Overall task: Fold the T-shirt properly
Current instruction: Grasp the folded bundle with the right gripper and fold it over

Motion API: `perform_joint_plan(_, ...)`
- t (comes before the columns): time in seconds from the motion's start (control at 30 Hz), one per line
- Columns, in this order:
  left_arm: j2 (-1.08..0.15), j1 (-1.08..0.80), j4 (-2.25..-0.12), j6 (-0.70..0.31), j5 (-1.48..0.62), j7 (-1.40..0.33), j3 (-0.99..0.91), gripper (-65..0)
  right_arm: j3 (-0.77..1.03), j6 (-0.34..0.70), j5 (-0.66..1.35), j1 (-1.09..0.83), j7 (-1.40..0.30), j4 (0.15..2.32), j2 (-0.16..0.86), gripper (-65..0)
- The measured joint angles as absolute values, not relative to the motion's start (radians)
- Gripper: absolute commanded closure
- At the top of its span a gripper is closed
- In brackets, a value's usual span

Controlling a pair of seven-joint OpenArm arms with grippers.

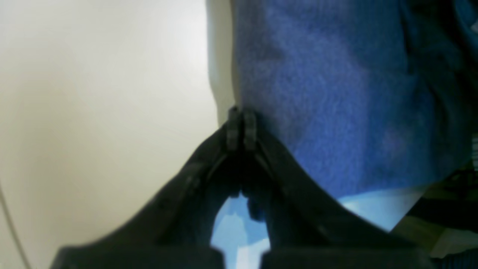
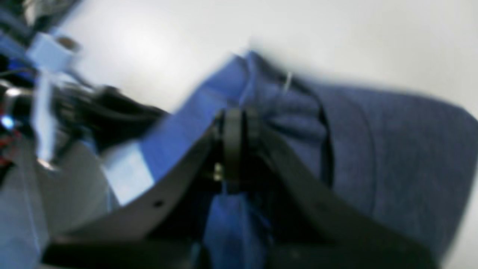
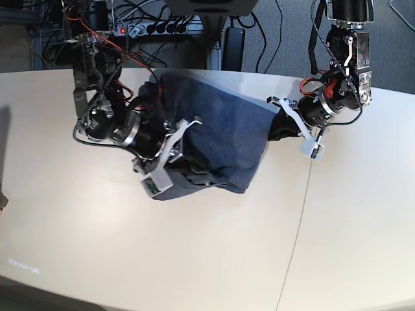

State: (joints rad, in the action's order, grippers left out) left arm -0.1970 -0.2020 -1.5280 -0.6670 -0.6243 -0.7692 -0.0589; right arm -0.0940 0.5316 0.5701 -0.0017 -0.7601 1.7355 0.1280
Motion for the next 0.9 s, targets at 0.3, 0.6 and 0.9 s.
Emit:
perform_joint_plan(0.3, -0.193, -0.202, -1.528, -0.667, -0.625, -0.77, -0.059, 0.0, -0.261, 0.532, 0.383, 0.019, -0.753, 1.726, 0.016, 0.0)
perform_joint_plan(0.6, -0.194, -0.202, -1.527, -0.667, -0.626, -0.77, -0.059, 0.0, -0.283, 0.532, 0.368, 0.021, -0.717, 1.605, 0.016, 0.0)
perform_joint_plan(0.9, -0.194, -0.202, -1.526, -0.667, -0.63, -0.77, -0.059, 0.0, -0.342, 0.532, 0.365, 0.023, -0.689, 1.514, 0.013, 0.0)
